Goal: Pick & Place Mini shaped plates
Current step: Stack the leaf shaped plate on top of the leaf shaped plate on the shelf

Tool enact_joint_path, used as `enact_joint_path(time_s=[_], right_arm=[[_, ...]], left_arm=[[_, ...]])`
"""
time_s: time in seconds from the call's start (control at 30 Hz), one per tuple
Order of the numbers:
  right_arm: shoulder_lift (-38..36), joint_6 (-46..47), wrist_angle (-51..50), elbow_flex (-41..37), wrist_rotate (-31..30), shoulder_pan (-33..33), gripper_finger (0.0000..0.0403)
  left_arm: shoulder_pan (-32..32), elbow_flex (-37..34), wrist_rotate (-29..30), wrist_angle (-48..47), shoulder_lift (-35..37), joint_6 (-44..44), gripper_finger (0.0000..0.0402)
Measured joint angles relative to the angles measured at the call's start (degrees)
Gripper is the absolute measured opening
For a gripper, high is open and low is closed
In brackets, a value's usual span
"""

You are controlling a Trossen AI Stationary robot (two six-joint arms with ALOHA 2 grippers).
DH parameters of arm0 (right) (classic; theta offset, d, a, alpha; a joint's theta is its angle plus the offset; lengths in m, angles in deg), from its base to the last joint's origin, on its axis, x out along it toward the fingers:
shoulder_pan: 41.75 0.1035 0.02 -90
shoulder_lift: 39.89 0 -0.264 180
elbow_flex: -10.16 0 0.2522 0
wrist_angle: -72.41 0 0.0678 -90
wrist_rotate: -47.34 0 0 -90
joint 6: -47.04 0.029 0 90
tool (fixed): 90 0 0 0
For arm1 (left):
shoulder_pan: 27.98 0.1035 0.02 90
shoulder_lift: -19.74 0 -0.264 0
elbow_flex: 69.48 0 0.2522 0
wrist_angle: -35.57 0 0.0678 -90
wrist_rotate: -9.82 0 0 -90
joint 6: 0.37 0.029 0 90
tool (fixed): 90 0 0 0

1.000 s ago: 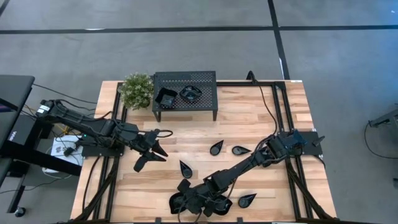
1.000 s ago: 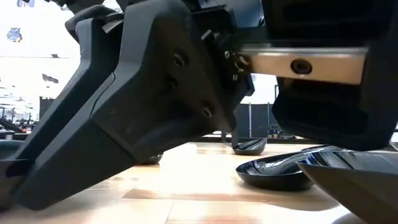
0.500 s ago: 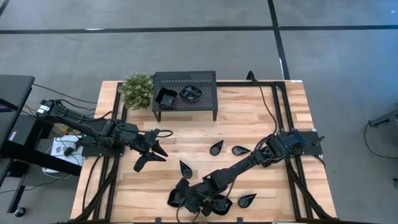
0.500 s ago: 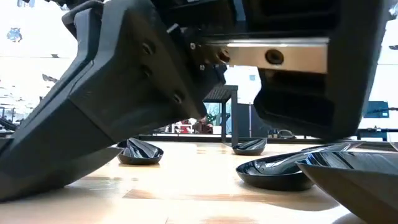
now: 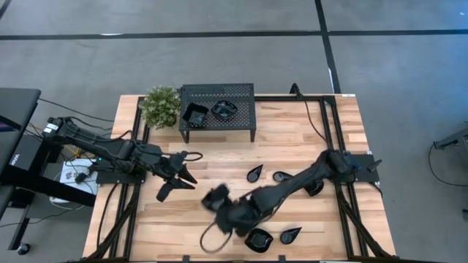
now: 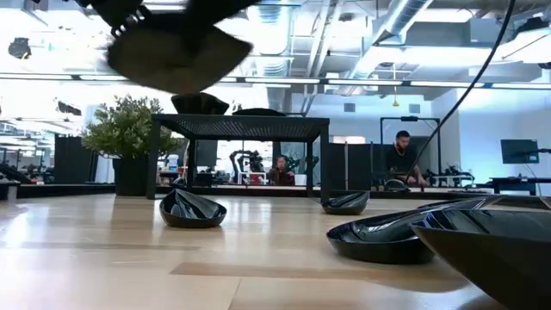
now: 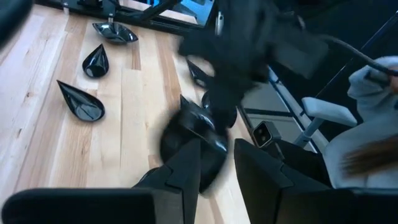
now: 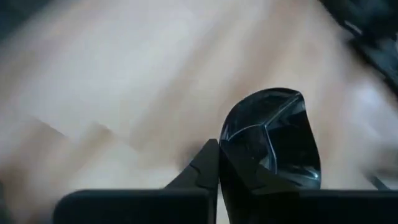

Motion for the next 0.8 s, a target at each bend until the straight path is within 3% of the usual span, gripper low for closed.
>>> enact_joint_path(time_s=[0.2,0.3,0.67,0.8], right_arm=[[-6.2,-0.4,-13.7,0.0,-8.8,-6.0,0.0002],[-8.5,-1.5,-13.9,0.0,-10.3,-10.9,0.0004],[-11.4,0.3,-5.9,0.0,-9.8,-27.9,0.0005],[-11.4,2.4,-5.5,0.0,-6.0,-31.6,0.0006]], left_arm=[[0.0,0.0,0.0,0.3,2.3,0.2,0.0100],[0.0,0.0,0.0,0.5,3.6,2.8,0.0100],[0.0,0.0,0.0,0.4,4.0,4.2,0.0100],[0.0,0.0,0.0,0.4,4.0,4.2,0.0100]])
